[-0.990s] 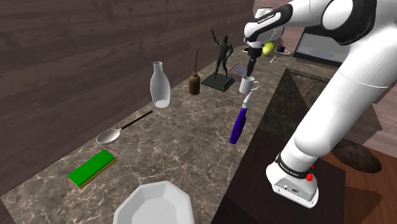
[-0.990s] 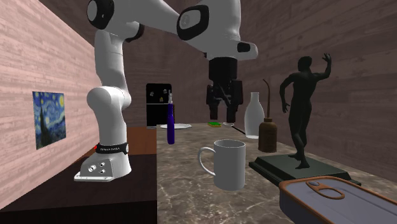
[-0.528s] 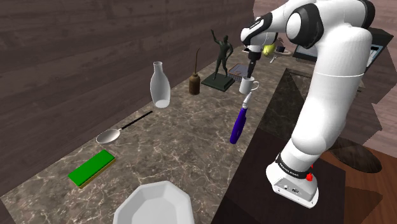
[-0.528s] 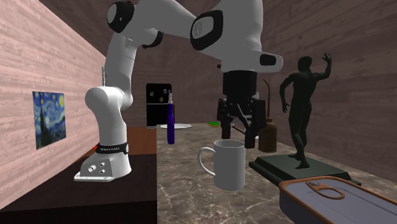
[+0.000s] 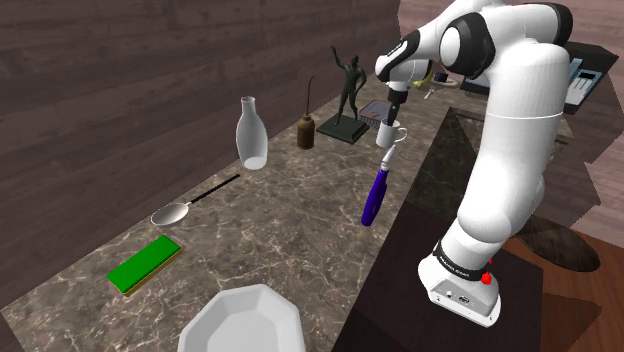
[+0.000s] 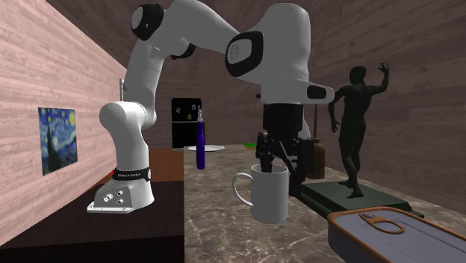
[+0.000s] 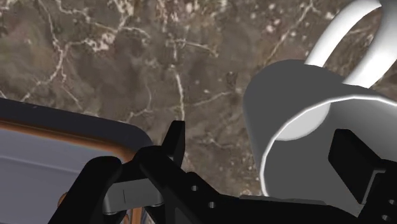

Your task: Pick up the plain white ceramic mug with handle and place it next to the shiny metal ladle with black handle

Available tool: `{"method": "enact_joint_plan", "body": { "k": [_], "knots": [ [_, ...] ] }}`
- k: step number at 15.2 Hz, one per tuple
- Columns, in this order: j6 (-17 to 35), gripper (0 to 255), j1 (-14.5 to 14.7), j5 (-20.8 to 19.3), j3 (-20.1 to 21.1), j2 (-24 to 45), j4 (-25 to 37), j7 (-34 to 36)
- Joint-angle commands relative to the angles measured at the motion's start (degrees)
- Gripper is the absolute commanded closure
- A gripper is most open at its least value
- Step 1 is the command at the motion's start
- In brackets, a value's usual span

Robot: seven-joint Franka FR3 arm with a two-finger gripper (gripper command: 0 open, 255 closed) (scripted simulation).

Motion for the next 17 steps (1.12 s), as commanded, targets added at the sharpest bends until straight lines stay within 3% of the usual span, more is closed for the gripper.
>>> {"method": "enact_joint_plan", "body": {
  "k": [1,6,7,17],
  "knots": [
    [0.3,0,0.0,0.1,0.0,0.1,-0.2,-0.1],
    [0.3,0,0.0,0.1,0.0,0.1,-0.2,-0.1],
    [0.3,255,0.0,0.1,0.0,0.1,-0.2,-0.1],
    [-0.3,255,0.1,-0.2,-0.1,-0.3,0.1,0.1]
  ]
}}
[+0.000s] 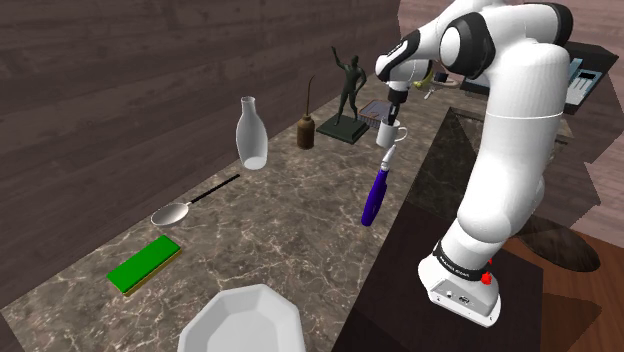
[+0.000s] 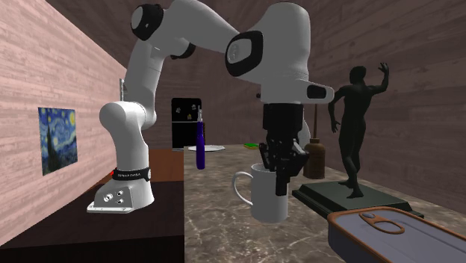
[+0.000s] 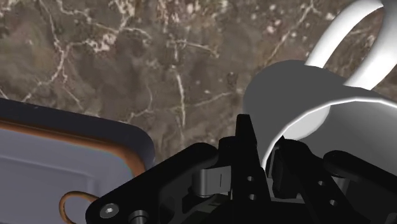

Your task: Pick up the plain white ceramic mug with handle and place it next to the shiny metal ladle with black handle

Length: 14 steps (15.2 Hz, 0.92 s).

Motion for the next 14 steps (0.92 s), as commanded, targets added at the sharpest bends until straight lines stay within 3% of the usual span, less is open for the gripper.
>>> {"method": "enact_joint_plan", "body": {
  "k": [1,14],
  "knots": [
    [-0.9,255,0.2,-0.5,-0.2,-0.7,0.3,0.3],
    [-9.7,255,1.2,-3.7,-1.4,-5.0,5.6,2.2]
  ]
}}
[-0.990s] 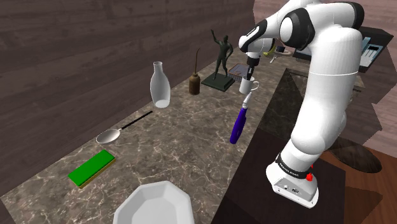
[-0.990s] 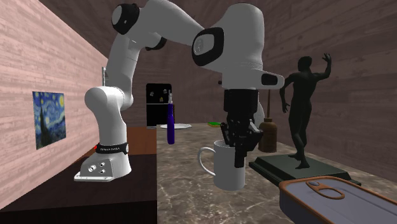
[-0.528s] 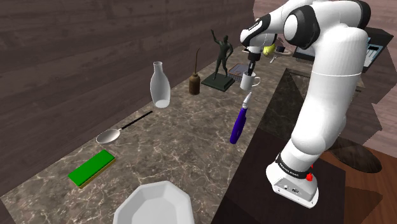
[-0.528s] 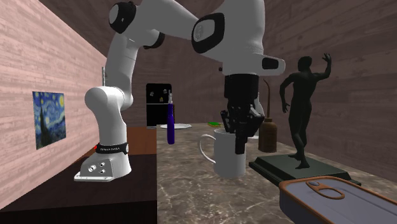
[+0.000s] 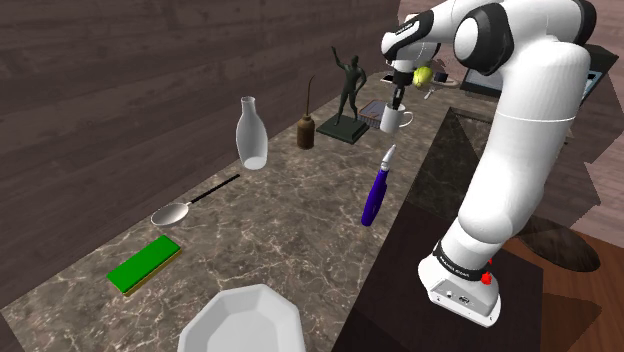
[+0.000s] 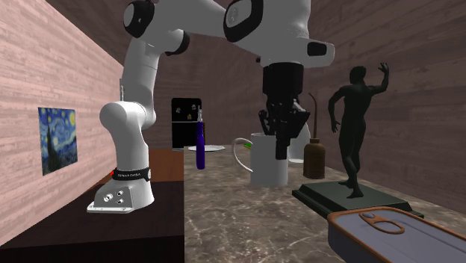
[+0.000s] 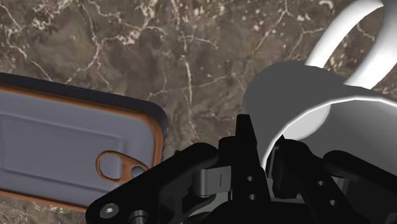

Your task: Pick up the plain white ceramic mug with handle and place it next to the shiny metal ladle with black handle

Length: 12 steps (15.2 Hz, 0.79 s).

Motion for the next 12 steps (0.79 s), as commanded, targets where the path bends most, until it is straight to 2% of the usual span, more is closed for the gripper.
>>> {"method": "enact_joint_plan", "body": {
  "k": [1,12],
  "knots": [
    [-1.5,255,0.0,-0.3,-0.1,-0.3,1.3,0.1],
    [-9.5,255,0.2,-1.6,-0.5,-2.2,7.7,0.9]
  ]
}}
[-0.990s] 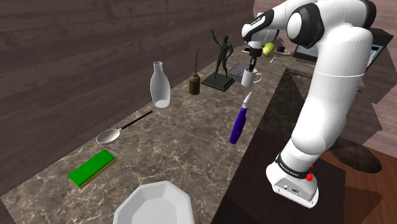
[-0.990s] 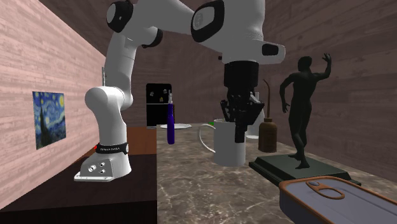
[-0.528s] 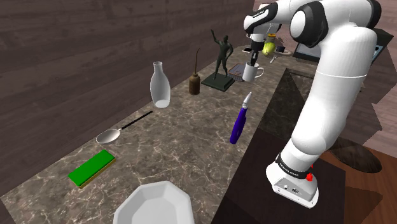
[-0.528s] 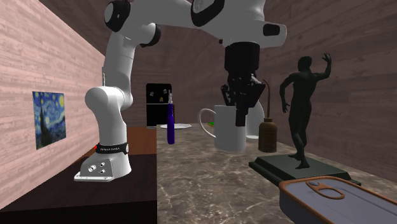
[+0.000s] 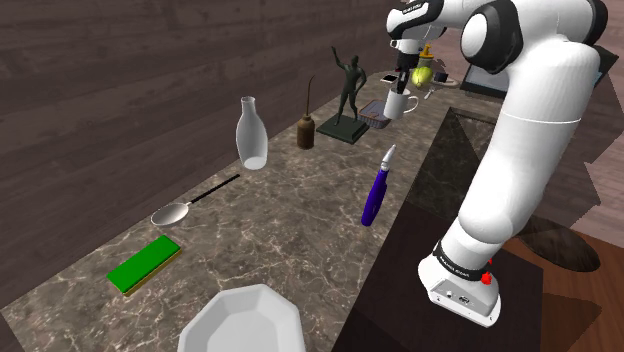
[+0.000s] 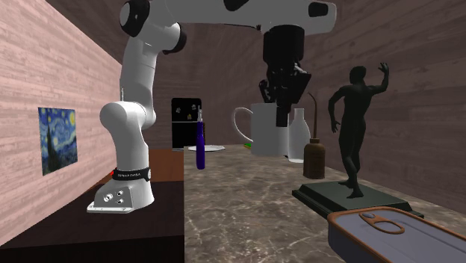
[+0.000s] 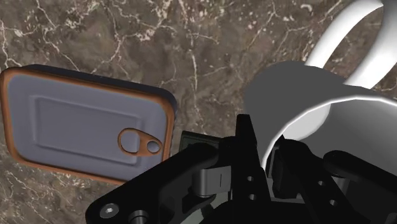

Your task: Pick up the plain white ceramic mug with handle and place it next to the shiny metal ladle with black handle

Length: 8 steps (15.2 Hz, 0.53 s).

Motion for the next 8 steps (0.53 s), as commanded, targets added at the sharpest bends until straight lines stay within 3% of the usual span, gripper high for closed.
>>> {"method": "enact_joint_plan", "body": {
  "k": [1,7,8],
  "knots": [
    [-1.6,255,-0.1,-0.1,-0.1,-0.1,1.6,0.0],
    [-5.5,255,-0.2,-0.3,-0.2,-0.3,5.3,0.1],
    [-5.2,255,1.0,-1.2,0.2,-1.7,3.8,1.8]
  ]
}}
